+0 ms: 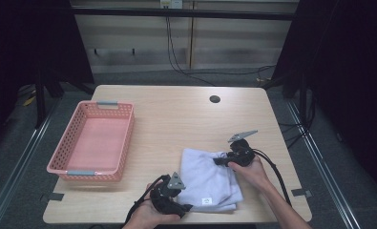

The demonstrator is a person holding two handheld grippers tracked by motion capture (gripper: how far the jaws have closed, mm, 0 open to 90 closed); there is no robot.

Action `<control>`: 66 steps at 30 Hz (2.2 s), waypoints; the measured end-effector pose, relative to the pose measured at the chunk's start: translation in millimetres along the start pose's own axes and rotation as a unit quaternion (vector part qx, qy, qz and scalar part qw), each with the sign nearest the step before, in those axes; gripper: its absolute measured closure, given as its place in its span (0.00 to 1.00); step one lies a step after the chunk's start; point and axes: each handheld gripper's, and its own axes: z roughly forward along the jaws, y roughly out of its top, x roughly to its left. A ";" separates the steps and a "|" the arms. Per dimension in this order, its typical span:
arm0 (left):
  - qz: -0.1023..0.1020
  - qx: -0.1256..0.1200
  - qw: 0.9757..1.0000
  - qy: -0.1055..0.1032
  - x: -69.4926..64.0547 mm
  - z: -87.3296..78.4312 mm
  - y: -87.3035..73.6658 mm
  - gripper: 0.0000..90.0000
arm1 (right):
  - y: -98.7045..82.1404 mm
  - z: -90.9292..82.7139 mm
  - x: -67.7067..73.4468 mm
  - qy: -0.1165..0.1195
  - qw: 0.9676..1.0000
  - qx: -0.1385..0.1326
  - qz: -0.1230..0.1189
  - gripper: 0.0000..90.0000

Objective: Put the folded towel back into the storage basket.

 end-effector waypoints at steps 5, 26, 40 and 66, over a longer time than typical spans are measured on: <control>-0.016 -0.002 1.000 0.004 -3.3 -1.0 1.1 0.60 | -2.4 -0.3 -2.5 0.011 1.000 -0.009 0.015 0.78; -0.049 -0.035 0.997 -0.049 17.7 -21.7 -0.5 0.79 | 12.4 -16.3 5.4 0.021 0.999 -0.034 0.021 0.84; -0.055 -0.067 0.995 -0.047 27.5 -45.1 10.8 0.80 | 31.3 -29.8 5.6 0.026 0.998 -0.059 0.023 0.85; -0.049 -0.112 0.992 -0.030 37.2 -83.5 41.0 0.80 | 80.1 -58.5 6.9 0.028 0.994 -0.101 0.017 0.85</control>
